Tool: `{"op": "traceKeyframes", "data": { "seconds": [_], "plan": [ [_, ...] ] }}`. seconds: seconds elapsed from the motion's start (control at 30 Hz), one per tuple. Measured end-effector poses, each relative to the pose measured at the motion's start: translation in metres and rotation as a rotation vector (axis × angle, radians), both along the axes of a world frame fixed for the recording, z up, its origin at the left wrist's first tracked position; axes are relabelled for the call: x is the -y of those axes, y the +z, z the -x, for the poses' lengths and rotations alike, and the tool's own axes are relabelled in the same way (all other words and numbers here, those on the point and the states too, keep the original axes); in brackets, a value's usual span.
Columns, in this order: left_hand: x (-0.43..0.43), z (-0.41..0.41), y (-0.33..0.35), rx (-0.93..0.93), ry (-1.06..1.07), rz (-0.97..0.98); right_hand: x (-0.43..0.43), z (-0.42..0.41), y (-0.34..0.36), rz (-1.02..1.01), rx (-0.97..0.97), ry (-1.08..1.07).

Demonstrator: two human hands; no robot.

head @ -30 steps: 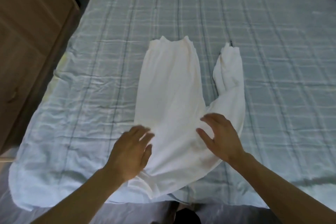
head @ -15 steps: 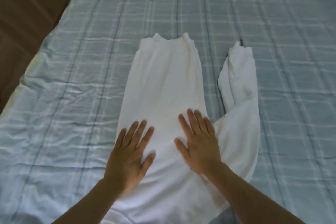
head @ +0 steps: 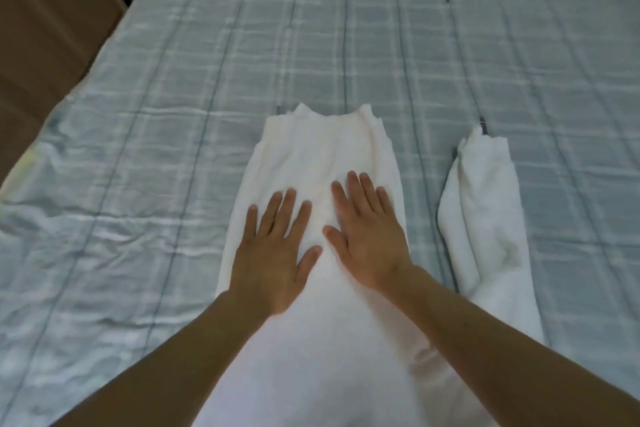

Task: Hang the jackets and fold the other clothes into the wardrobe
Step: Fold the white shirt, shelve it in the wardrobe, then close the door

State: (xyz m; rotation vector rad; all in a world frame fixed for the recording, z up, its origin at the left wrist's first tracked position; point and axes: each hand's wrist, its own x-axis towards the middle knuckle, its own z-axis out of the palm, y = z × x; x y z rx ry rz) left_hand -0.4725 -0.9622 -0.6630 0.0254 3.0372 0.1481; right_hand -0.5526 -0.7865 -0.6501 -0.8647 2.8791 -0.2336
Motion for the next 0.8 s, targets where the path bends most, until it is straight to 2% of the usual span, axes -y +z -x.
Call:
{"op": "traceKeyframes", "data": {
  "seconds": [0.17,0.27,0.4,0.7,0.8],
  "plan": [
    [0.034,0.095,-0.002,-0.046,-0.069,0.026,0.019,0.069,-0.014,0.013,-0.046,-0.009],
    [0.047,0.131,-0.01,-0.087,-0.073,-0.021,0.017,0.104,-0.027,0.022,-0.096,-0.093],
    [0.048,0.139,-0.024,-0.1,-0.027,-0.012,0.014,0.116,-0.045,0.032,-0.093,-0.226],
    [0.052,0.144,-0.019,-0.072,-0.058,-0.004,0.018,0.122,-0.033,0.071,0.011,-0.191],
    [0.043,0.143,-0.01,-0.041,-0.038,0.006,0.012,0.121,-0.019,0.113,0.104,-0.175]
  ]
}}
